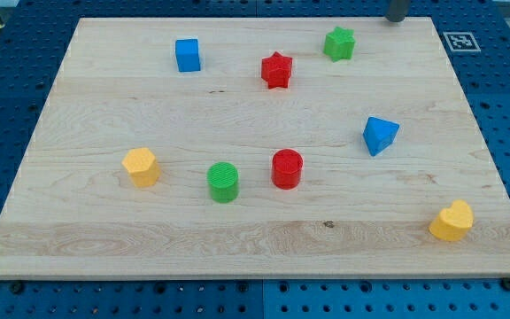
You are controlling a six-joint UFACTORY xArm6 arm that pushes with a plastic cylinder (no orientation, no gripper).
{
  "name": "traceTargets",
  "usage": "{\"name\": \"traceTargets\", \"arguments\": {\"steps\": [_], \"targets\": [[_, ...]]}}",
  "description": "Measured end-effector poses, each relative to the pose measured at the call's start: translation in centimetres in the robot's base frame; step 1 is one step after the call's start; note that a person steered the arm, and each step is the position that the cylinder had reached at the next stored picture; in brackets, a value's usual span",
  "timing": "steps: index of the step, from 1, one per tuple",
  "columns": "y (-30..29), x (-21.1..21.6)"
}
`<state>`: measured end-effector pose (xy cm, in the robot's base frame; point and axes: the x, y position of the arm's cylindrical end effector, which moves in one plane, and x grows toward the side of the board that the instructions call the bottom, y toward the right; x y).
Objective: Point at the green star
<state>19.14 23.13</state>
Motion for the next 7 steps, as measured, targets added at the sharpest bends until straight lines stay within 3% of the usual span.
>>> {"name": "traceTargets", "arguments": {"steps": [7], "targets": [[-8.0, 0.1]]}}
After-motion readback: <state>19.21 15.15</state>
